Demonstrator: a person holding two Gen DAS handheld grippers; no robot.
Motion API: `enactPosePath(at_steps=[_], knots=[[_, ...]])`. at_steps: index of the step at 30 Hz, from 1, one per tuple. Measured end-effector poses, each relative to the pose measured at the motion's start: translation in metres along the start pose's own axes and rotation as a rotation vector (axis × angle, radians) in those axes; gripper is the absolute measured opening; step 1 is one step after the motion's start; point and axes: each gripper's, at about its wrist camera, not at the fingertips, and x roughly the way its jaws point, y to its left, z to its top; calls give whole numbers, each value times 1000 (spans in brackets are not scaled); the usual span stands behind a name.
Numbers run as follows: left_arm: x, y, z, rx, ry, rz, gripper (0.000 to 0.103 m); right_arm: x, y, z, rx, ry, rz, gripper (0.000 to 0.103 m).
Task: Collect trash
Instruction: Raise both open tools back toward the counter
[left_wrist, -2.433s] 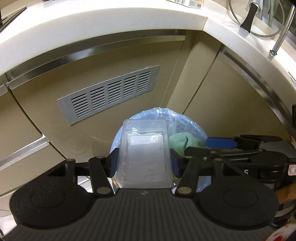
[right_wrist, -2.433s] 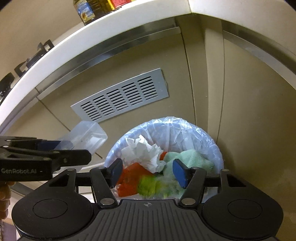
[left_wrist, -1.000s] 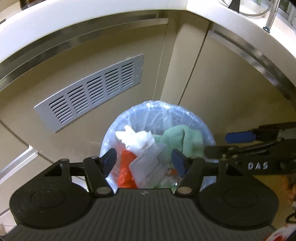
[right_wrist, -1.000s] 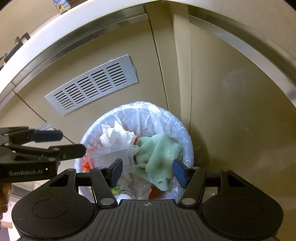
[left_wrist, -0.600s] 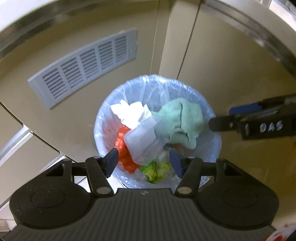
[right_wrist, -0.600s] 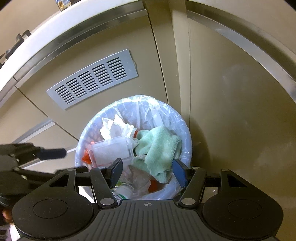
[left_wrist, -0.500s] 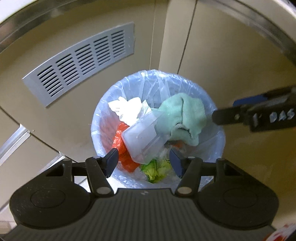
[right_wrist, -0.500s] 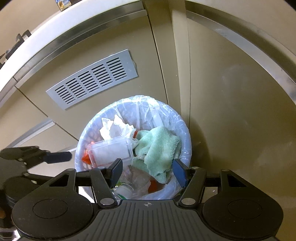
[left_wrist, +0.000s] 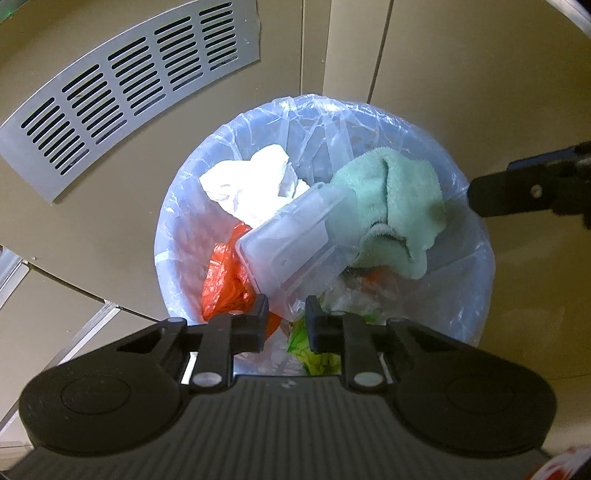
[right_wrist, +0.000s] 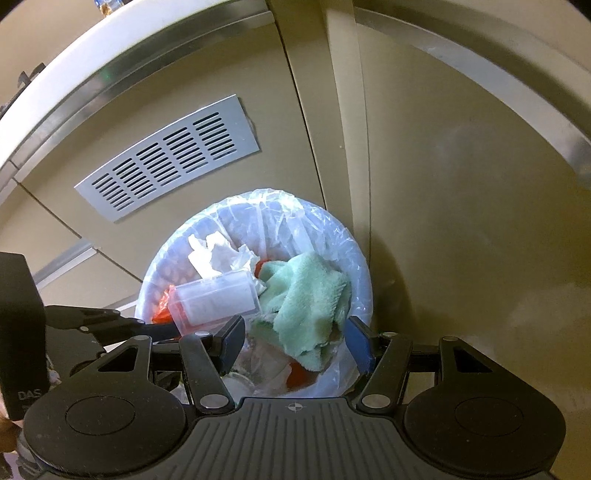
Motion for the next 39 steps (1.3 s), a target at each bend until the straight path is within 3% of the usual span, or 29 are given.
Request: enactPosePath(at_steps=[13,28,39], knots=[[-68,21,5,-112,-82,1,25,-19,20,8,-5,-40,63,60],[-183,34,19,-239,-223,55,29,-92,53,34,-53,-166,198,60],[-238,45,55,-253,-355,95,36,-141,46,63,-7,-287,221,60]])
